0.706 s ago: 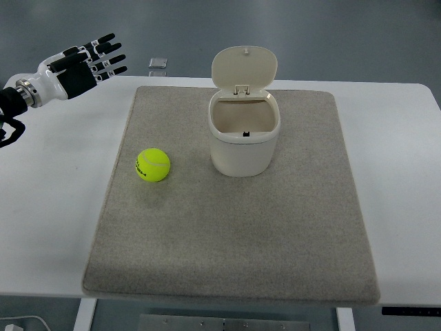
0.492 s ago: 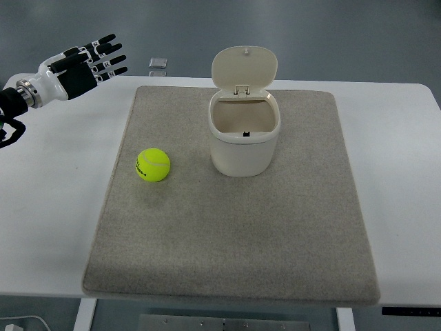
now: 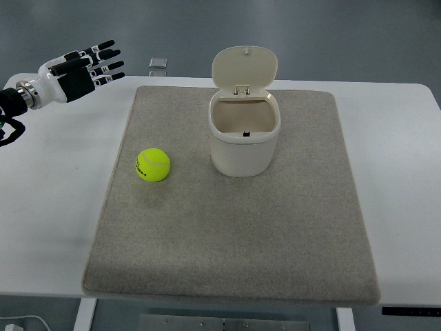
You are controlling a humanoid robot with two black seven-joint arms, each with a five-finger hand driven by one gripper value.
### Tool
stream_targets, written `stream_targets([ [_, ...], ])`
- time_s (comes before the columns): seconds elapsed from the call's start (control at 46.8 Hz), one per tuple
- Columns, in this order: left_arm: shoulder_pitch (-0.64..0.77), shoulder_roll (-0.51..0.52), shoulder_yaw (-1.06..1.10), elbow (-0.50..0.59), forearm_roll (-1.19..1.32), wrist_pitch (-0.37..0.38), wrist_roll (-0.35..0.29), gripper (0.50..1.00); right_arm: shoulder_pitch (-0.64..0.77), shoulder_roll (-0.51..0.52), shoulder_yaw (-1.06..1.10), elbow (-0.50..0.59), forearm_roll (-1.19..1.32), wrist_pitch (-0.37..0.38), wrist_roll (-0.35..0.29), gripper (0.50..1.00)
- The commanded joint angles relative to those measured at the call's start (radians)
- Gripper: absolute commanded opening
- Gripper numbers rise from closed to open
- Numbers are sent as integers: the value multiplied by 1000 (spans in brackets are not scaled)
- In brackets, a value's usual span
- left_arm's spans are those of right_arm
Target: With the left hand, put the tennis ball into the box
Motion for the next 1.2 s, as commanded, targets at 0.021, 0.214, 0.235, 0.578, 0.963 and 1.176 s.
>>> stream_targets([
  [0.021, -17, 4, -8, -21, 158, 0, -10, 992, 0, 0, 0, 0, 1, 0, 0, 938],
  [0.214, -51, 86, -11, -159, 413, 0, -165, 992, 0, 0, 0, 0, -1, 0, 0, 938],
  [0.235, -51, 102, -11, -177, 428, 0, -186, 990, 0, 0, 0, 0, -1, 0, 0, 938],
  [0.578, -54, 164, -63, -276, 729, 0, -263, 988, 0, 0, 0, 0, -1, 0, 0, 938],
  [0.963, 1, 310, -105, -549, 1321, 0, -430, 984, 0, 0, 0, 0, -1, 0, 0, 938],
  [1.176, 51, 324, -98, -598, 1494, 42, -582, 986, 0, 0, 0, 0, -1, 0, 0, 938],
])
